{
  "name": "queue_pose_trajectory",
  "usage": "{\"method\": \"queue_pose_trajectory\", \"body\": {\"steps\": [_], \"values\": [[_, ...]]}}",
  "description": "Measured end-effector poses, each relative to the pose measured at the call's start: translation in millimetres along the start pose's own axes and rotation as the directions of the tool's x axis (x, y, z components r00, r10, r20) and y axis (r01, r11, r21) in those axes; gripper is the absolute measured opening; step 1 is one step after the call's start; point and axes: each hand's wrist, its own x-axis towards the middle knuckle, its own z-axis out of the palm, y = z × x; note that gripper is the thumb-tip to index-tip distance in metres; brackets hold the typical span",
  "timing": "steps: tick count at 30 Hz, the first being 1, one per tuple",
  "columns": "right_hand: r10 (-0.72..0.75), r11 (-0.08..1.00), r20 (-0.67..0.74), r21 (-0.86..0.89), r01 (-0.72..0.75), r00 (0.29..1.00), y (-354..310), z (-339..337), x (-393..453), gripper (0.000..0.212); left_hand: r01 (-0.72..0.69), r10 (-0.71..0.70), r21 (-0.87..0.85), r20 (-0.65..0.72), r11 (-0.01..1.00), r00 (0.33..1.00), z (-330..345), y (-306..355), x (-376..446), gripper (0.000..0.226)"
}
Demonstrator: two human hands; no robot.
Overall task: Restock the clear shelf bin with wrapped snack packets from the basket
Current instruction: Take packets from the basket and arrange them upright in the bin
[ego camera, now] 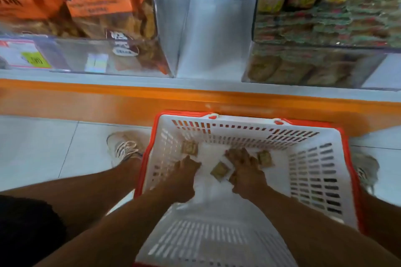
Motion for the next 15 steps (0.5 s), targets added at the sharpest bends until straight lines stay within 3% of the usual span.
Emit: {"method": "queue_pose_trajectory", "body": {"steps": [2,8,11,15], "values": [[-0.009,0.999,-0.029,-0.052,0.007,1.0,-0.7,4.2,5.6,0.123,0.043,-0.043,0.018,-0.032,0.999,0.999,14.4,0.5,15.6,0.087],[-0.031,0.995,-0.124,-0.093,0.02,0.992,-8.0,13.9,9.8,0.084,0.083,-0.081,0.06,-0.027,0.995,0.996,48.1,4.9,34.4,0.1],[-0.07,0.996,-0.082,-0.053,0.066,0.994,-14.9,18.6,11.2,0.079,0.02,-0.02,-0.004,-0.063,1.0,0.998,59.5,16.5,35.2,0.095],[-0.146,0.986,-0.065,0.073,0.151,0.987,-12.8,31.8,10.8,0.083,0.079,-0.087,-0.121,-0.061,0.99,0.994,60.2,27.2,43.4,0.094]]}}
